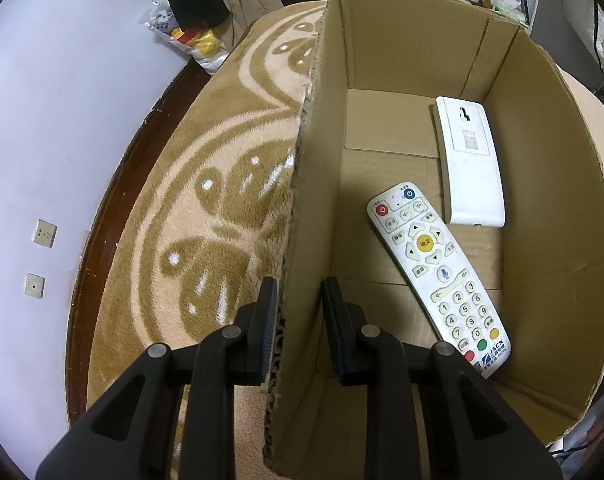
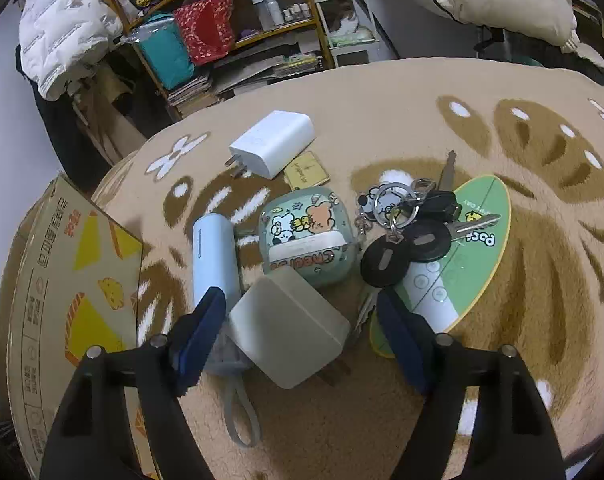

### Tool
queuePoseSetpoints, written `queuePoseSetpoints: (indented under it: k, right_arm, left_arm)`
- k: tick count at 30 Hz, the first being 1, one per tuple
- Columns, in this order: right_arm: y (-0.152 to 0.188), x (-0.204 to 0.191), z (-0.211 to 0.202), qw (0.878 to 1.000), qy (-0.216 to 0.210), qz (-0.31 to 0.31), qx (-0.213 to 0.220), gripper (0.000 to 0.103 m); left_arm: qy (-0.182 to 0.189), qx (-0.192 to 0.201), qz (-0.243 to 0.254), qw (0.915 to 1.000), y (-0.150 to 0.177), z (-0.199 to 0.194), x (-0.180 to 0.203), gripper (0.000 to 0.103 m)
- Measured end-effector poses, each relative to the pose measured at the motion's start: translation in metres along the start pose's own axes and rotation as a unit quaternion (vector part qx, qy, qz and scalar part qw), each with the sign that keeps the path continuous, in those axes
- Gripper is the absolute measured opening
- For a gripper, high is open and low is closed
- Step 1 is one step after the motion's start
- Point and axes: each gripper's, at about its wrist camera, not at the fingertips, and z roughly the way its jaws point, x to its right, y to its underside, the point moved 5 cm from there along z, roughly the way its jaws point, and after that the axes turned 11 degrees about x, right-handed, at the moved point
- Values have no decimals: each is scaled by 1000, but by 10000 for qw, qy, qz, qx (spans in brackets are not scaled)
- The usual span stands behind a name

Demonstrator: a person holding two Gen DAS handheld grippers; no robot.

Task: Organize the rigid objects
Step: 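Move the right gripper to the grey square adapter and grasp it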

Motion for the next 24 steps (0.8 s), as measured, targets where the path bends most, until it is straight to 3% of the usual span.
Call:
queuePoseSetpoints:
  k: [7,8,9,17,24]
  right_arm:
    - [6,-7,1,9999,45,-63,-79,82]
    - [6,-7,1,9999,62,-29,-91,79]
    - [7,-7,-1,9999,92,1,-99,69]
    - [8,-6,-6,9997,-11,219,-116,69]
    - [0,-11,-17,9996,-132,203,124,69]
  left_arm:
    - [-5,-3,10,10000,0,1,0,23]
    - [-5,-2,13,10000,0,1,0,23]
    - [-12,-1,20,10000,0,1,0,23]
    - [-39,-10,54,10000,0,2,2,23]
    - [8,-28,-35,10000,0,3,1,23]
